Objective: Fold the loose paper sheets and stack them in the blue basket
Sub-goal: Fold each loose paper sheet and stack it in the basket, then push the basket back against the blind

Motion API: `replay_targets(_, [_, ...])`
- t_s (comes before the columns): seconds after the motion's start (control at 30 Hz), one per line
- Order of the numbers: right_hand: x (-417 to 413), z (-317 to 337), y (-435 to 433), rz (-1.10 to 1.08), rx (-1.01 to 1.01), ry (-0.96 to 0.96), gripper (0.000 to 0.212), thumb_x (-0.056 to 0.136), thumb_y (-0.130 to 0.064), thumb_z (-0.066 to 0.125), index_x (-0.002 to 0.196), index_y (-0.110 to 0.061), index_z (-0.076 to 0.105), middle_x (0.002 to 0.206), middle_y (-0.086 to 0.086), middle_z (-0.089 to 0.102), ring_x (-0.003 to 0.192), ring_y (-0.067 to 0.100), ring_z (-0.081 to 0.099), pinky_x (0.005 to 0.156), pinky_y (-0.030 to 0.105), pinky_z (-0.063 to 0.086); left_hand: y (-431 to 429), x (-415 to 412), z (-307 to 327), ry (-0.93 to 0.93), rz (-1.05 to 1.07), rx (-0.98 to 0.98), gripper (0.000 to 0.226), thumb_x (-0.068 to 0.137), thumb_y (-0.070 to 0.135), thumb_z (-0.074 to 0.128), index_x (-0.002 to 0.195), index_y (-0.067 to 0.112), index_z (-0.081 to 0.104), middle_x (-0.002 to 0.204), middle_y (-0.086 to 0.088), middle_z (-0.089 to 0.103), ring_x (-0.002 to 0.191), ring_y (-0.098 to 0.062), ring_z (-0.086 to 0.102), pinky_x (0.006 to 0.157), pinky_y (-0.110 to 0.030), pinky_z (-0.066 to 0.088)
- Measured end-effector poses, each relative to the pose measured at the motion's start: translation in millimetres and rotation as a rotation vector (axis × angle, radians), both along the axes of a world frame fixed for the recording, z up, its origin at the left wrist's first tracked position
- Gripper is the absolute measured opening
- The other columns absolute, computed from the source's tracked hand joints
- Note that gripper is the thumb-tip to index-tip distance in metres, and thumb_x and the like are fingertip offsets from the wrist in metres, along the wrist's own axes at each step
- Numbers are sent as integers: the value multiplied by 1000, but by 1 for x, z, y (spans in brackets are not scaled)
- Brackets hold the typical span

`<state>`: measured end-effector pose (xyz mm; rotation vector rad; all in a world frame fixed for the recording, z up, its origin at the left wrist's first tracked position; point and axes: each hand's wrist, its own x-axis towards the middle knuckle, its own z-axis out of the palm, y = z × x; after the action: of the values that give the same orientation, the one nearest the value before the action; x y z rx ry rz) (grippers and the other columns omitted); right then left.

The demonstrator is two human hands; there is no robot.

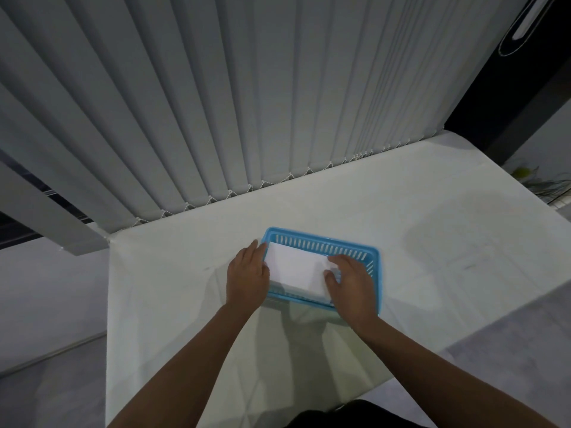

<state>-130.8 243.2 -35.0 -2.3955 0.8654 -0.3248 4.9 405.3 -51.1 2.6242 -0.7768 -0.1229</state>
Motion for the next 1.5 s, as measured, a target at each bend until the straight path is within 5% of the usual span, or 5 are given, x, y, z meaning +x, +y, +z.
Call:
replay_targets(0.27, [10, -34, 1, 449, -274, 450, 98, 76, -70, -23, 153, -17, 4, 163, 3, 2, 150, 25, -1, 115, 48, -9, -6, 0, -21, 15, -342, 329, 86, 80, 64, -15, 152, 20, 2, 162, -3, 1, 150, -22, -1, 120, -48, -2])
replay_targets(0.5, [2, -40, -4, 403, -305, 558, 78, 94, -65, 13, 140, -11, 47, 145, 10, 49, 132, 31, 48, 104, 56, 26, -5, -1, -22, -50, -367, 401, 93, 81, 76, 0, 152, 16, 7, 161, -8, 8, 150, -28, 5, 113, -54, -9])
replay_targets(0.7, [-7, -29, -15, 405, -216, 473, 96, 77, -74, -12, 154, -20, 10, 163, 5, 4, 150, 28, 4, 118, 48, -3, -5, -7, -13, -33, -274, 386, 99, 73, 77, -10, 152, 18, -4, 162, -4, -8, 150, -21, -10, 119, -50, -9])
replay_targets(1.03, [-42, -25, -60, -186, 244, 116, 77, 92, -44, 53, 152, -11, 18, 159, 13, 21, 142, 35, 21, 115, 43, 18, -17, 7, -7, 396, 452, -336, 61, 98, 50, 30, 143, 11, 38, 150, -12, 39, 139, -29, 36, 118, -42, 23])
replay_targets(1.5, [-32, -42, -42, -339, 661, -33, 84, 86, -35, 63, 151, -24, 10, 149, 9, 42, 126, 27, 52, 105, 49, 43, -24, 0, -8, 562, 416, -243, 54, 99, 44, 32, 142, 12, 37, 139, -17, 50, 125, -35, 50, 103, -41, 38])
